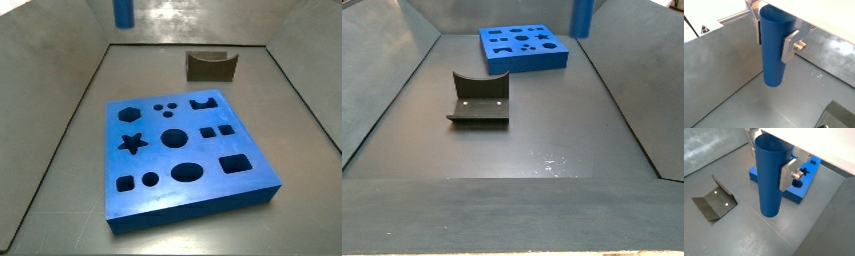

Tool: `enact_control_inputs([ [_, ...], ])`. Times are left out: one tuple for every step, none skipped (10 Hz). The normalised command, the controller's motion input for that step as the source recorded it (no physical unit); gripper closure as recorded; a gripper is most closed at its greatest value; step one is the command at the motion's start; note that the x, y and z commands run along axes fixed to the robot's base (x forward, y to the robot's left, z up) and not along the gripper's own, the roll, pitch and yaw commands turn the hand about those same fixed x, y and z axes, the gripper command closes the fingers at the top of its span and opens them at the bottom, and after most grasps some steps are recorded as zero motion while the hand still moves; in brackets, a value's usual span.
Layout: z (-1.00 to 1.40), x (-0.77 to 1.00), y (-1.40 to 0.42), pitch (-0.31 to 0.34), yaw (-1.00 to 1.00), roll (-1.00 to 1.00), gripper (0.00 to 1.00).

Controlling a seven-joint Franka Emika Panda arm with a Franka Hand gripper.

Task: Pick up the round object. Move up. Move to above the board. Insert the round object.
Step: Move to above the board, then insert the round object.

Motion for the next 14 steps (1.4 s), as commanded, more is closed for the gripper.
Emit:
enact_control_inputs([
  [0.55, 0.01, -0.04, 0.079, 0.03, -0.02, 1.0],
  [0.35, 0.01, -0.03, 0.078, 0.03, -0.03, 1.0],
  [0.21, 0.01, -0.03, 0.076, 0.02, -0.03, 1.0],
  [0.14, 0.41, -1.0, 0.053, -0.09, -0.17, 1.0],
  [0.13, 0.42, -1.0, 0.055, -0.09, -0.13, 1.0],
  [0.12, 0.45, -1.0, 0.104, -0.03, -0.06, 1.0],
  [0.13, 0.46, -1.0, 0.112, -0.03, -0.07, 1.0],
  [0.14, 0.46, -1.0, 0.118, -0.01, -0.02, 1.0],
  [0.14, 0.47, -1.0, 0.112, 0.0, -0.01, 1.0],
  [0.15, 0.5, -1.0, 0.126, 0.0, 0.0, 1.0],
  [0.15, 0.51, -0.99, 0.127, 0.0, 0.01, 1.0],
  [0.1, 0.35, -0.62, 0.138, 0.01, 0.04, 1.0],
  [0.07, 0.24, -0.37, 0.135, 0.01, 0.05, 1.0],
  [0.0, 0.03, -0.1, 0.0, 0.0, 0.0, 1.0],
])
